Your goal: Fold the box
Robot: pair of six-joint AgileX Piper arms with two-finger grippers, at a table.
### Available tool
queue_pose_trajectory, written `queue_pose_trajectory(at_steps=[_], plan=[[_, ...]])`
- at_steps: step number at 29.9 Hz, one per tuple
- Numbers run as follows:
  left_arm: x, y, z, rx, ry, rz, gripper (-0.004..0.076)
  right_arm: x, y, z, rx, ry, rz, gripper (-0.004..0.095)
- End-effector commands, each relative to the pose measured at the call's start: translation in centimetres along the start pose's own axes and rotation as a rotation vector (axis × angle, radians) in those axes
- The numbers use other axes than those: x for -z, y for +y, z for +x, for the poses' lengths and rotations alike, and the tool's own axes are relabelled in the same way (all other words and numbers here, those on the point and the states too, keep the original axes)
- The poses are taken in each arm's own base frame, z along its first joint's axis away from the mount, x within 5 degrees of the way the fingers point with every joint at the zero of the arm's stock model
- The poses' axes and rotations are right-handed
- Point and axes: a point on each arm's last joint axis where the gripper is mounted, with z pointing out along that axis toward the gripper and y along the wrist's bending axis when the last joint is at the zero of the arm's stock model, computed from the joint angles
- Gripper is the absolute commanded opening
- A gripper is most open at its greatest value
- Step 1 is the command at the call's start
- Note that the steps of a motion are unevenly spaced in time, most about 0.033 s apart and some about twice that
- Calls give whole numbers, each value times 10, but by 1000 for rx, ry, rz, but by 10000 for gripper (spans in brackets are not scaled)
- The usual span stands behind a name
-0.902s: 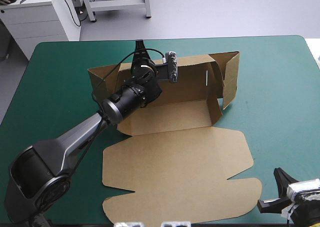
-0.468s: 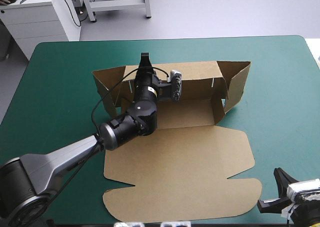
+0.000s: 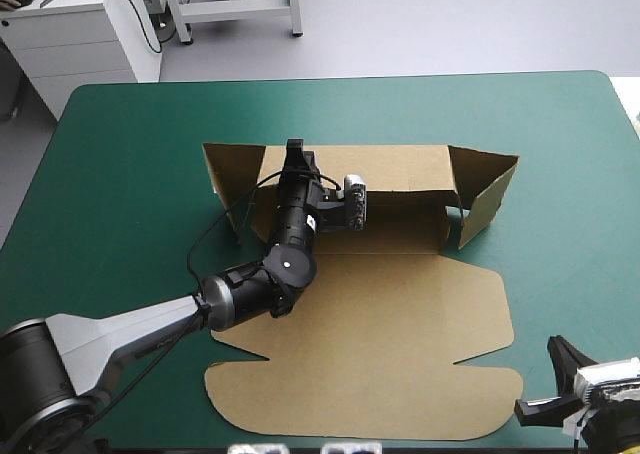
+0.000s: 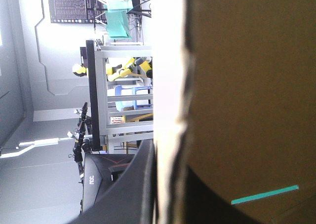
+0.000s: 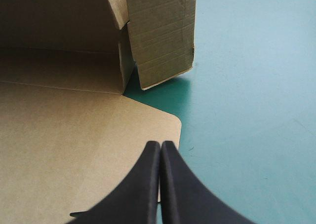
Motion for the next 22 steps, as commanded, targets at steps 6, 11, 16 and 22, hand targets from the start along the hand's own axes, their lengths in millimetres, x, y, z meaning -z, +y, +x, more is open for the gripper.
queue_pose_trajectory(at_steps=[6,11,16,22], plan=[[13,28,3,36,-7,-103,-8,-7,-1,-28,-69,-22,6,-18],[13,28,3,36,-7,-103,-8,-26,-4,-82,-112,39,9,-18],[13,28,3,36,-7,-103,-8,-61,-9,-147,-47,78,8,-18],[13,28,3,36,-7,-103,-8,-118,-14,-205,-39,77,-20,-18]])
